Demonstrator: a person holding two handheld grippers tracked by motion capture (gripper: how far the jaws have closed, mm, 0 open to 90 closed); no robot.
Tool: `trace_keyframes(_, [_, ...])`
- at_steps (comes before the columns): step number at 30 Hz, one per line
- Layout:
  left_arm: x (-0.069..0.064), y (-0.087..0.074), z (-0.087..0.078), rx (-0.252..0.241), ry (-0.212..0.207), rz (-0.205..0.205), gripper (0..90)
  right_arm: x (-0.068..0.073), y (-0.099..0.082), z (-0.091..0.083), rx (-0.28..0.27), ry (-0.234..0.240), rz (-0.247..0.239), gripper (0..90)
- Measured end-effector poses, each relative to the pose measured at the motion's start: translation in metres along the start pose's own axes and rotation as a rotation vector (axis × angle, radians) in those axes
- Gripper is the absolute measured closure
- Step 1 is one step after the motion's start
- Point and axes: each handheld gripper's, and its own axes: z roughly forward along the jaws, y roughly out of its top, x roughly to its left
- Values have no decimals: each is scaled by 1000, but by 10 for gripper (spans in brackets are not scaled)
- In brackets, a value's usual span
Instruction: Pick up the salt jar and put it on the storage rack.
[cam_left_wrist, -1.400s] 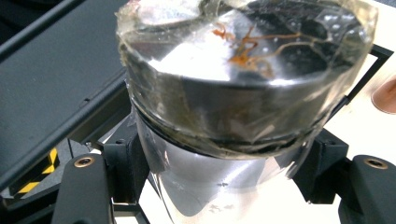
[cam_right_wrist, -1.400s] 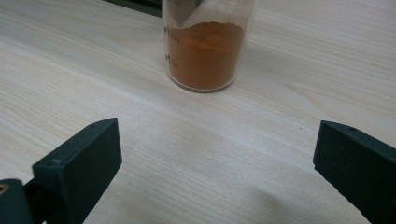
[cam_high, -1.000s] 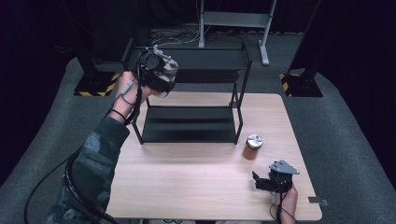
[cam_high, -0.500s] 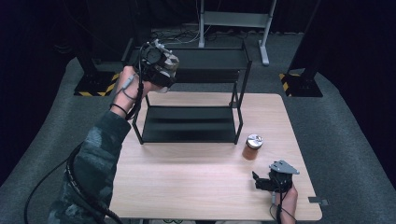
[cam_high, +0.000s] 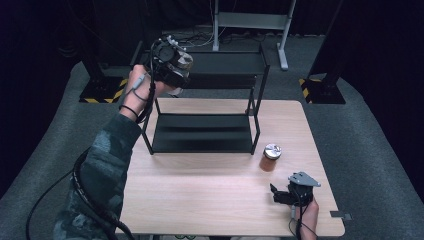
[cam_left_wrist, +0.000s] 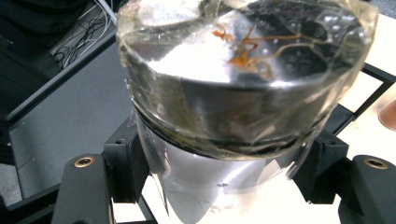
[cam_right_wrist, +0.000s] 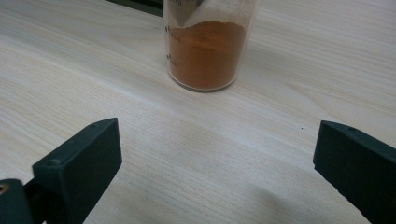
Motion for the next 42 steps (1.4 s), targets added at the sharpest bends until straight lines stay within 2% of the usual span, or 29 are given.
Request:
trace_keyframes(22, [2, 19, -10, -26, 30, -17, 307, 0, 0, 0, -1, -2, -2, 0])
trace_keyframes(34, [5, 22, -7, -51, 35, -48, 307, 1, 0, 0, 0, -2, -3, 0])
trace_keyframes(42, [7, 20, 1, -78, 36, -90, 307, 1, 1, 0, 3, -2, -6, 0])
